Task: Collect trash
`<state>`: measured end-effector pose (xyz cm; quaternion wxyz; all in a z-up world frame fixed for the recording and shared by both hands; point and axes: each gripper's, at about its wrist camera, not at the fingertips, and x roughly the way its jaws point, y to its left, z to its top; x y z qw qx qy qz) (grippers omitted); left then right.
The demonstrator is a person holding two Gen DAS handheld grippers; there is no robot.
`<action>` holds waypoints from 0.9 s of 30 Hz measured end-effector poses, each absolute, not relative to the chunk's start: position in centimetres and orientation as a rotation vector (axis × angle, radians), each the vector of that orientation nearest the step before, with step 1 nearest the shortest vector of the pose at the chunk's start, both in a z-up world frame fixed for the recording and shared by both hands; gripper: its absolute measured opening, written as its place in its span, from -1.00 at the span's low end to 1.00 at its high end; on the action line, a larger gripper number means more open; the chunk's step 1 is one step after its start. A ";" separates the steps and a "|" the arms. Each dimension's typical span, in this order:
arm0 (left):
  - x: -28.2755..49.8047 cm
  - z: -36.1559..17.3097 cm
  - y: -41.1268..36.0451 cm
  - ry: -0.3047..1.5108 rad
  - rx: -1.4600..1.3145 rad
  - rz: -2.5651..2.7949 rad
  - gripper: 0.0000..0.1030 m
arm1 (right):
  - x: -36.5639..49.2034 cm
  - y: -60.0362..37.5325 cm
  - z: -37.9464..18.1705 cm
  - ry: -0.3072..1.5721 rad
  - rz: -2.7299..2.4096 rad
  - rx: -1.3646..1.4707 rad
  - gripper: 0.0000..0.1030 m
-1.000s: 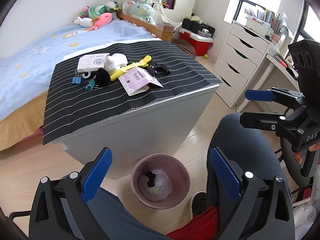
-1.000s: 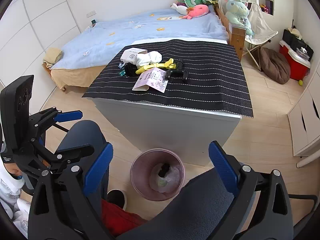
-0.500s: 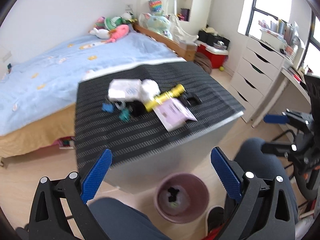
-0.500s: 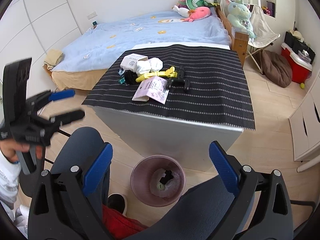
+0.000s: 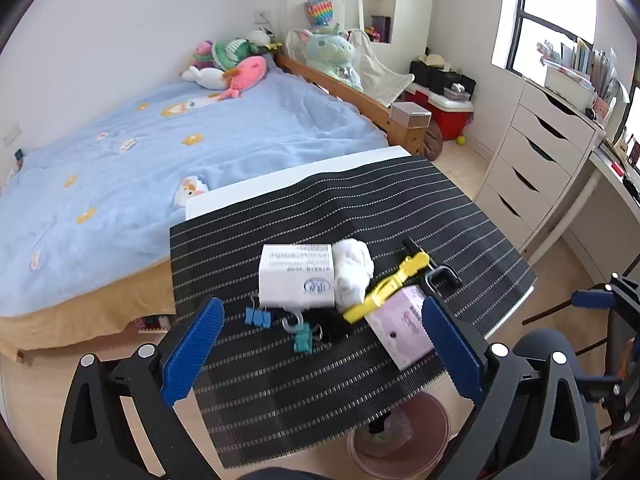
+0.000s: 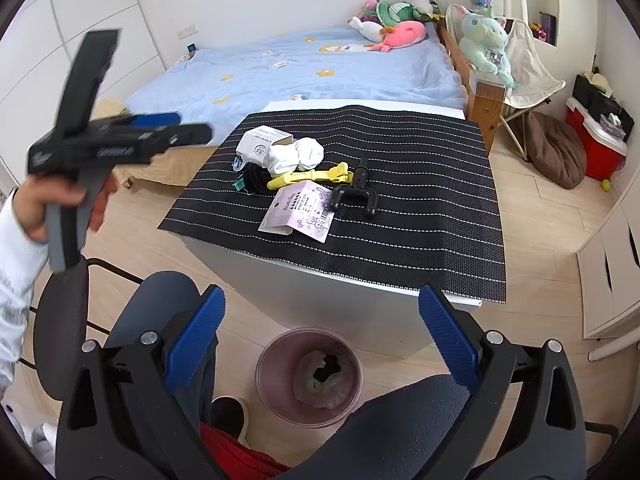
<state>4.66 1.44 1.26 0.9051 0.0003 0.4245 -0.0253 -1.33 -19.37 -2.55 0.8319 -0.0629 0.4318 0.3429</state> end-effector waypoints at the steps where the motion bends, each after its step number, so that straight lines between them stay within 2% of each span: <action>1: 5.5 1.2 1.7 0.885 0.002 -0.050 0.85 | -1.3 -19.4 -2.6 0.917 0.726 -0.134 0.86; 11: 13.2 -2.2 3.3 1.084 -0.022 -0.094 0.85 | -0.7 -20.1 -3.0 0.931 0.707 -0.136 0.86; 19: 15.3 -3.9 3.2 1.171 -0.012 -0.082 0.84 | -0.4 -20.9 -3.3 0.942 0.689 -0.131 0.86; 22: 15.6 -4.3 3.4 1.192 -0.004 -0.068 0.63 | -0.3 -21.0 -3.3 0.943 0.690 -0.128 0.86; 27: 15.7 -4.8 3.7 1.205 -0.010 -0.061 0.55 | -0.2 -20.9 -3.4 0.944 0.695 -0.128 0.86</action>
